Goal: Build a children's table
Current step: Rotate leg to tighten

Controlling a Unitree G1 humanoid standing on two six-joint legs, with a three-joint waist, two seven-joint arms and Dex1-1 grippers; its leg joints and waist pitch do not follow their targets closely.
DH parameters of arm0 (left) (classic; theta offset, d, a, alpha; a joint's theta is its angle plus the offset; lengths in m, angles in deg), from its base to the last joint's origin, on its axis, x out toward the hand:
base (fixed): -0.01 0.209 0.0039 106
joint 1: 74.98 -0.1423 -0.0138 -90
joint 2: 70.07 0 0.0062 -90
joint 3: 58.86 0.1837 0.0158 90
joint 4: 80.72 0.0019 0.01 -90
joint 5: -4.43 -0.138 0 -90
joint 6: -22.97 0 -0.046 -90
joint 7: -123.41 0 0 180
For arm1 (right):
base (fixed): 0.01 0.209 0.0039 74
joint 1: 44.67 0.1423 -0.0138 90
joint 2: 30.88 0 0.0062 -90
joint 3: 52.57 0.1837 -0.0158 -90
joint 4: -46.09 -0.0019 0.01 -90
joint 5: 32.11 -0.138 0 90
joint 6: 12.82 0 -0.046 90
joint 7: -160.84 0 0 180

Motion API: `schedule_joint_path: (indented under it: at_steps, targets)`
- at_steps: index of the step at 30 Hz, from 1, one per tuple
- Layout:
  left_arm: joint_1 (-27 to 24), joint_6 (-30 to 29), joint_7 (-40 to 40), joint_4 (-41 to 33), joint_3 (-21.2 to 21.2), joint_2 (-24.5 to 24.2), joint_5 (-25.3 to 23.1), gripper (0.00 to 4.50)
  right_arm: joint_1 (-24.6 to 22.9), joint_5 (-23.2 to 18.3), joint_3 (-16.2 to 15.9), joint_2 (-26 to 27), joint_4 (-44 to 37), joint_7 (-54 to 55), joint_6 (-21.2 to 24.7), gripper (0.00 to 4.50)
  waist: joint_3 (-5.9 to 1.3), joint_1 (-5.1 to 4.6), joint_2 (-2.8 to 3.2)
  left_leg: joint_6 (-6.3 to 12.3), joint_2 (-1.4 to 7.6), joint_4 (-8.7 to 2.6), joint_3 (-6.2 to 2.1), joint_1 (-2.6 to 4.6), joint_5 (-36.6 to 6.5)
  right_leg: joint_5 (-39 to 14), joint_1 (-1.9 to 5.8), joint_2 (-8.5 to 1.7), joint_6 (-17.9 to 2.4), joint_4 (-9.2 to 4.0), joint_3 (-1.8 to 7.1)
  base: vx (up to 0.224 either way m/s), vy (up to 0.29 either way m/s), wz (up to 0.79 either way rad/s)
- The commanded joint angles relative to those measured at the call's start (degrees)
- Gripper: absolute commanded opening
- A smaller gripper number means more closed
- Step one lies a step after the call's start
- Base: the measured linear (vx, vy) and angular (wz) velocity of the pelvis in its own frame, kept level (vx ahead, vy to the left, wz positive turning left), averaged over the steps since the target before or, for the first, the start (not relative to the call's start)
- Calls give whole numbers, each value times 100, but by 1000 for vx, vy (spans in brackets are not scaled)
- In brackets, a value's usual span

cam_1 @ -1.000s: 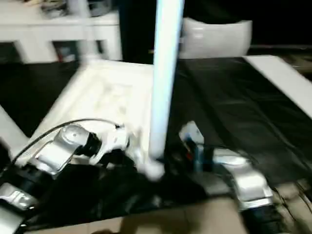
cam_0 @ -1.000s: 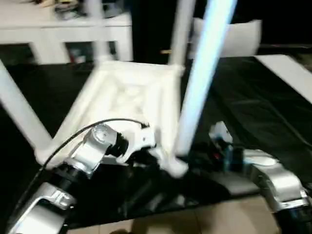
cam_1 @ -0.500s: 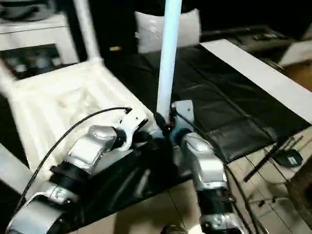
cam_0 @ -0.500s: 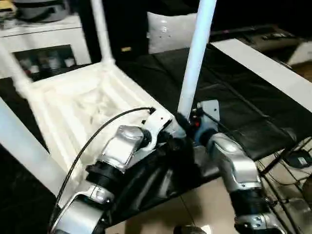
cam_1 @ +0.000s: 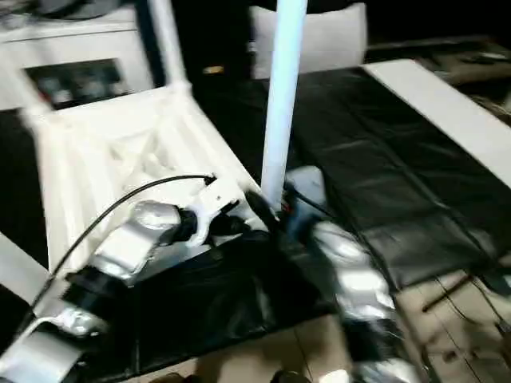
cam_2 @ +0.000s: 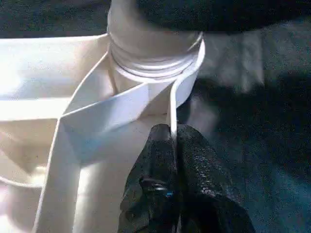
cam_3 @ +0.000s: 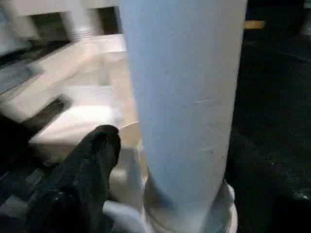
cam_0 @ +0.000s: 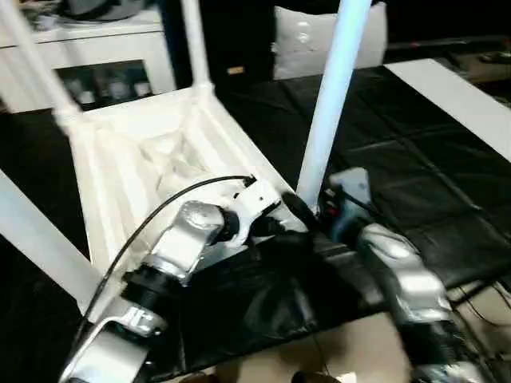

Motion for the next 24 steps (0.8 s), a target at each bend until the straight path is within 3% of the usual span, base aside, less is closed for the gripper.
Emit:
schedule_joint_path:
  at_steps: [1, 2, 3, 6, 8, 16, 18, 22, 24]
  targets:
    - [-8, 216, 312, -151, 146, -50, 88, 0, -38, -169, -47, -94, -221, -369, -13, 405, -452, 28, -63, 648, 491, -389, -158, 144, -911, -1043, 337, -441, -1368, -321, 340, 0, 0, 0]
    - [-24, 354, 490, -149, 203, -138, 107, 0, -68, -213, -69, -225, -254, -578, -21, 418, -449, 31, -64, 573, 486, -395, -161, 151, -1030, -1197, 336, -436, -1334, -331, 337, 0, 0, 0]
    - [-51, 620, 775, -129, 290, -284, 119, 0, -113, -271, -113, -450, -306, -914, 4, 429, -430, 64, -69, 408, 481, -408, -165, 183, -1353, -1730, 323, -444, -1179, -400, 339, 0, 0, 0]
    - [-69, 1078, 1252, -9, 435, -530, 118, 0, -165, -285, -244, -892, -341, -1503, 21, 437, -390, 114, -71, 139, 502, -449, -165, 260, -1802, -2279, 260, -430, -1013, -460, 361, 0, 0, 0]
    - [-77, 1537, 1758, 84, 592, -735, 146, 0, -160, -319, -388, -1243, -290, -2084, -50, 437, -387, 133, -73, 56, 493, -459, -171, 260, -1916, -2382, 256, -444, -979, -471, 373, 0, 0, 0]
    - [39, 2217, 2611, 211, 983, -1088, 39, 0, 57, -533, -620, -1663, -95, -3218, -68, 437, -401, 209, -87, 2, 527, -479, -144, 272, -1885, -2268, 244, -464, -1048, -427, 400, 0, 0, 0]
    - [115, 2422, 2764, 294, 1068, -1125, -15, 0, 136, -575, -735, -1744, -39, -3487, -41, 403, -407, 231, -95, 8, 528, -475, -131, 263, -1857, -2207, 257, -467, -1073, -409, 406, 0, 0, 0]
    - [209, 2638, 2945, 391, 1136, -1099, -17, 0, 247, -673, -874, -1795, 2, -3841, 109, 366, -419, 259, -115, 36, 529, -465, -113, 269, -1736, -2074, 264, -475, -1144, -393, 412, 0, 0, 0]
    - [236, 2704, 3007, 415, 1152, -1084, -4, 0, 277, -691, -934, -1799, 4, -3979, 160, 360, -430, 273, -131, 85, 537, -460, -108, 239, -1606, -1977, 289, -479, -1166, -369, 405, 0, 0, 0]
